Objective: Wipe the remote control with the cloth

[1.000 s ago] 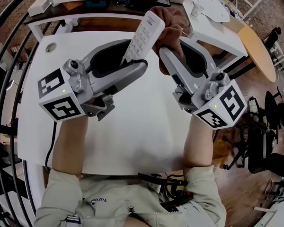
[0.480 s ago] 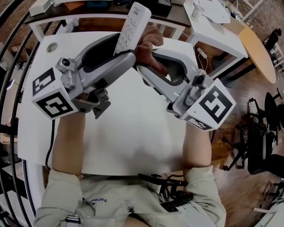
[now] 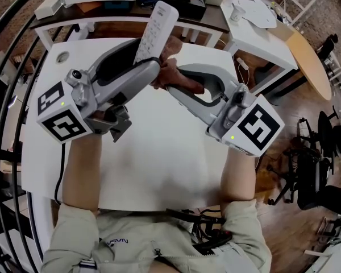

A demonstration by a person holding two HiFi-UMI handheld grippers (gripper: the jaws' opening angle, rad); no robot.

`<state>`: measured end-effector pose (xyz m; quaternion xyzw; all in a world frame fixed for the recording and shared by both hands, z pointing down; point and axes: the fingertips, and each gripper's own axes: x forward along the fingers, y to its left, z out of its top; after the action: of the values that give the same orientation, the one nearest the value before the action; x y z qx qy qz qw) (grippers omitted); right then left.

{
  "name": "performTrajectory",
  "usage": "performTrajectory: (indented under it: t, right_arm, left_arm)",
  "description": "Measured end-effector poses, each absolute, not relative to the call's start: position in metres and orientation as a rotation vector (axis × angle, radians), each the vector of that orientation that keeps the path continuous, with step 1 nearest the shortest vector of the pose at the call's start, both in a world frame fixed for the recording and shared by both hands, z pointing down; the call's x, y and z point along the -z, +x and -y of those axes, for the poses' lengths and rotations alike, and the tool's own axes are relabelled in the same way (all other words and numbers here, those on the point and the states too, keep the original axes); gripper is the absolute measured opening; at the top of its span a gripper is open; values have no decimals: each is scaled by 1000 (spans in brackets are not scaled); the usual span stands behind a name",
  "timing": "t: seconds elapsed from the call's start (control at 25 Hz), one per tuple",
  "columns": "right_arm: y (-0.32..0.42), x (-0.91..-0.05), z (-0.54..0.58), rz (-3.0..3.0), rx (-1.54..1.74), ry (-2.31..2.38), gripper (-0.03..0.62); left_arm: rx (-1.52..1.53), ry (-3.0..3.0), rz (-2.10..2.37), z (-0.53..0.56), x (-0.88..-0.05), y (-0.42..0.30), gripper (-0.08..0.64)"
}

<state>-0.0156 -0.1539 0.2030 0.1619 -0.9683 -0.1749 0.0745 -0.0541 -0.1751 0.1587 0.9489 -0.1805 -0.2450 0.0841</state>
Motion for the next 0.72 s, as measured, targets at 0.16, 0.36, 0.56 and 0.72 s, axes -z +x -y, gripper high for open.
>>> performTrajectory:
  t: [0.16, 0.36, 0.56, 0.72]
  right_arm:
    - [22, -167, 179, 3001, 558, 840, 101]
    - [52, -145, 194, 3052, 537, 1136, 101]
    - [43, -149, 189, 3051, 565, 1060, 101]
    - [23, -163, 182, 3024, 583, 927, 101]
  left_arm:
    - [664, 2867, 540, 172, -164, -44, 242]
    - [565, 2917, 516, 168, -173, -25, 244]
    - [509, 2920, 553, 170, -184, -20, 243]
    - [536, 2904, 580, 174, -181, -26, 244]
